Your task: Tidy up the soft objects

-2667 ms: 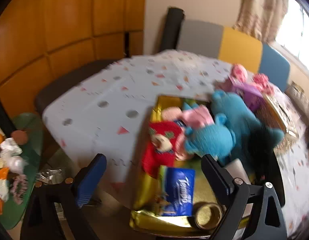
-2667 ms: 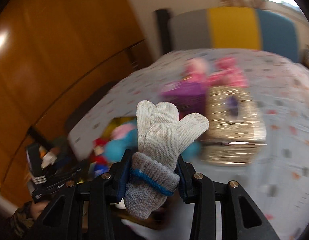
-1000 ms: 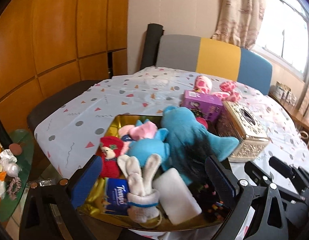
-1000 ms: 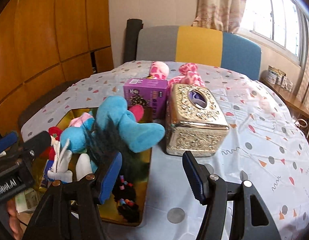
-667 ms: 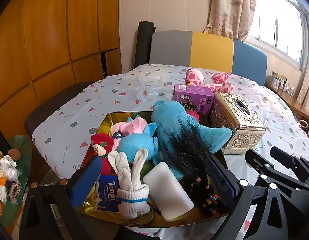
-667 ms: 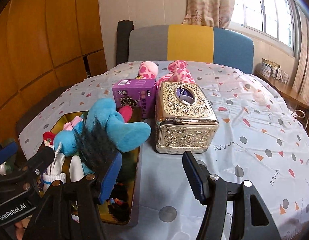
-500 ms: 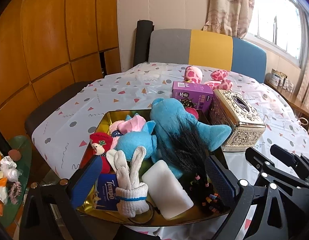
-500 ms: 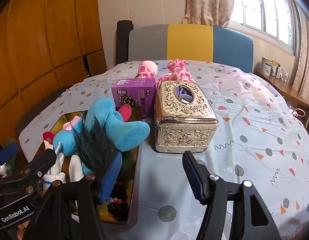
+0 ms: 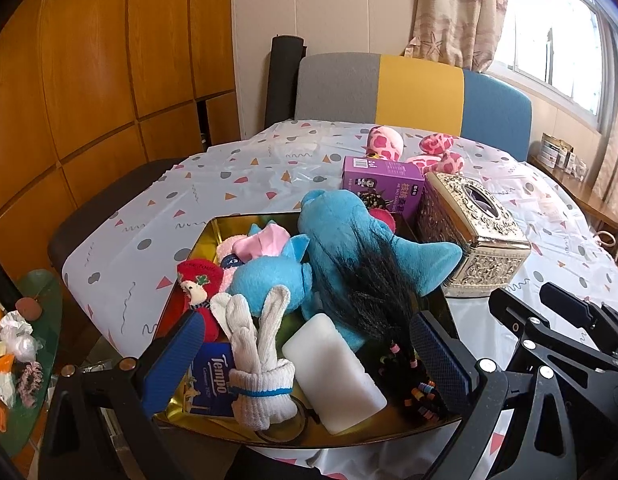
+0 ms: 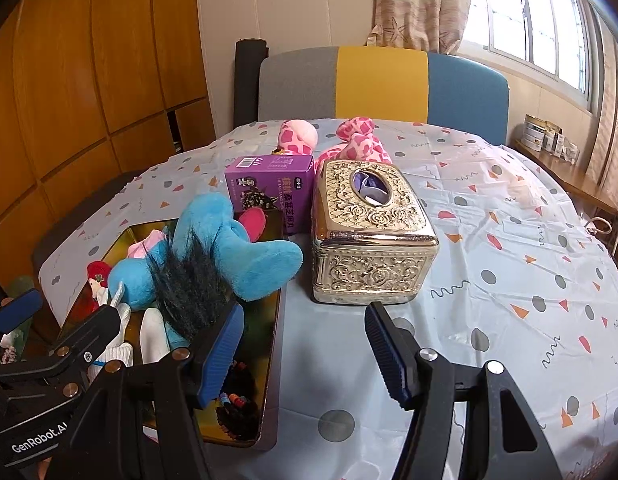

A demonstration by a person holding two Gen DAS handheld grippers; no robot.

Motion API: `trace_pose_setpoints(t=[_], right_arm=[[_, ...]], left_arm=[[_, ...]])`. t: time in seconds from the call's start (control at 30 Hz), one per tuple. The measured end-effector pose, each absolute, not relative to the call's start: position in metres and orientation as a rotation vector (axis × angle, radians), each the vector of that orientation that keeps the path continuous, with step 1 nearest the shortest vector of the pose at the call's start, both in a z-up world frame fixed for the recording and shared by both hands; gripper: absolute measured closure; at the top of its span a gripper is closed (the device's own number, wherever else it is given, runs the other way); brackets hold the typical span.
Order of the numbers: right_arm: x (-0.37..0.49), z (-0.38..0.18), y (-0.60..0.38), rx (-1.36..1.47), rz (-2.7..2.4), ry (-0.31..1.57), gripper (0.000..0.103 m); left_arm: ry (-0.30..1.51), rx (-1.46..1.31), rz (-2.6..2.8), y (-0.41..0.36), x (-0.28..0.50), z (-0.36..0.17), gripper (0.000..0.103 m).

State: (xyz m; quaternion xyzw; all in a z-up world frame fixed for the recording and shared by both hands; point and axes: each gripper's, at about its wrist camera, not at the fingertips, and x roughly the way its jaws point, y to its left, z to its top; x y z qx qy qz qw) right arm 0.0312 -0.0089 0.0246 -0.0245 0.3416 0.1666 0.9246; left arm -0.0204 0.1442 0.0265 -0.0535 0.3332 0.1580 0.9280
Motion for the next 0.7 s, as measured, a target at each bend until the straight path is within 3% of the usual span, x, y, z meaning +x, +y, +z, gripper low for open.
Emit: trace_pose_setpoints(t=[0.7], right_arm=[[0.0281, 0.0267, -0.0086, -0.055, 0.341, 0.699, 0.039]], left_arm=[[0.687, -0.110, 0.318, 0.1436, -0.0236, 0.0269, 0.000]])
